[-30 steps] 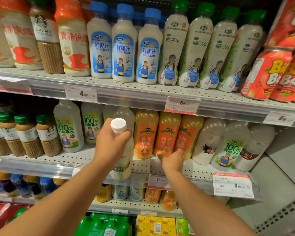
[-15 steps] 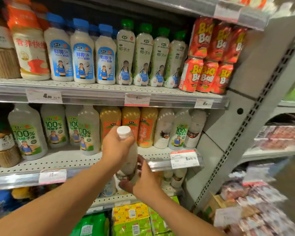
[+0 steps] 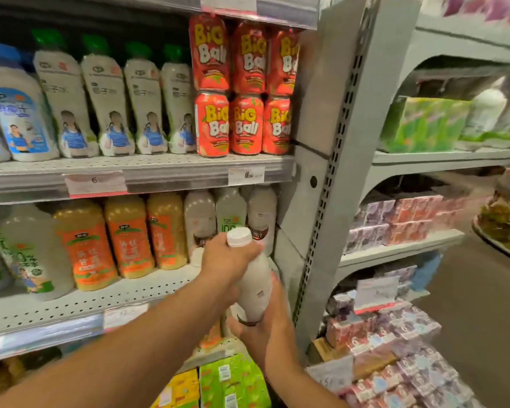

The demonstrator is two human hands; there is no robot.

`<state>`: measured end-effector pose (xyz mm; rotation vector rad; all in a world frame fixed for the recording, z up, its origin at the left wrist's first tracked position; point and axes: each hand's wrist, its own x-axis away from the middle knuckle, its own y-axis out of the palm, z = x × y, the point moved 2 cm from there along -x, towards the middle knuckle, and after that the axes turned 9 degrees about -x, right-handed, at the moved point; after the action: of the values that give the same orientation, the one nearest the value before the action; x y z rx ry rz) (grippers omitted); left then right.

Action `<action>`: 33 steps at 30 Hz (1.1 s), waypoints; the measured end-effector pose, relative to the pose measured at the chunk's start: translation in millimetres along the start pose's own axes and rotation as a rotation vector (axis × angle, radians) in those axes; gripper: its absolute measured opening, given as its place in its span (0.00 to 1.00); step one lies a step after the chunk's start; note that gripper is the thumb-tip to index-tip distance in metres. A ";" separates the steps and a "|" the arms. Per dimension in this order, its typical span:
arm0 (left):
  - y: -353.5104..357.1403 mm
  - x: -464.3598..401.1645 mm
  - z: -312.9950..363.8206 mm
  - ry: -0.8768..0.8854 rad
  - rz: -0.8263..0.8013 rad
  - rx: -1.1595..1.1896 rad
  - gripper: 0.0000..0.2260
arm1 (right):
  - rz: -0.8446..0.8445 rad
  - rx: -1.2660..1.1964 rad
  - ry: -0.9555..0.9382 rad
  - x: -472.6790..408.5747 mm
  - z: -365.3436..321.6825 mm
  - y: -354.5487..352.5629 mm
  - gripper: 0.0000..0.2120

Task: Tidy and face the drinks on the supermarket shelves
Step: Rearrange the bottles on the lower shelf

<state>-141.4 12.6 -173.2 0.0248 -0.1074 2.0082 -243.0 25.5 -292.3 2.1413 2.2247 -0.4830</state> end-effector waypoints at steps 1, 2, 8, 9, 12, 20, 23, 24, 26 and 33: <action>10.4 -5.4 -0.3 0.005 -0.073 0.005 0.14 | -0.013 0.004 -0.010 -9.1 5.9 -15.5 0.51; 16.7 -13.3 0.0 0.014 -0.136 0.003 0.18 | -0.025 0.004 -0.013 -18.6 11.4 -30.0 0.49; 8.7 -109.4 -1.5 0.195 0.173 -0.633 0.24 | -0.019 -0.105 0.021 -59.7 21.3 -75.8 0.38; 12.6 -122.5 -2.8 0.240 0.211 -0.797 0.23 | -0.043 -0.121 0.037 -66.9 22.4 -77.7 0.37; 29.8 -148.9 -7.4 0.261 0.283 -1.085 0.22 | -0.073 -0.175 0.074 -84.6 28.8 -76.9 0.30; 47.9 -185.4 -7.4 0.102 0.323 -1.185 0.20 | -0.148 -0.127 0.145 -78.4 13.3 -81.0 0.42; 46.4 -185.3 -11.1 0.088 0.329 -1.232 0.16 | -0.174 -0.115 0.156 -76.3 -6.0 -85.5 0.43; 46.6 -183.9 -12.7 0.101 0.340 -1.223 0.15 | -0.186 -0.133 0.167 -75.3 -8.5 -86.7 0.42; 47.7 -177.3 -12.4 0.134 0.373 -1.166 0.14 | -0.224 -0.150 0.148 -67.8 -17.1 -92.9 0.38; 54.2 -151.5 -22.3 0.247 0.199 -0.845 0.32 | -0.157 -0.231 0.130 -49.6 -30.8 -89.2 0.39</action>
<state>-125.2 -145.1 -208.9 -0.7915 -0.8101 1.9962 -321.0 -16.9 -233.3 1.9448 2.3923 -0.0839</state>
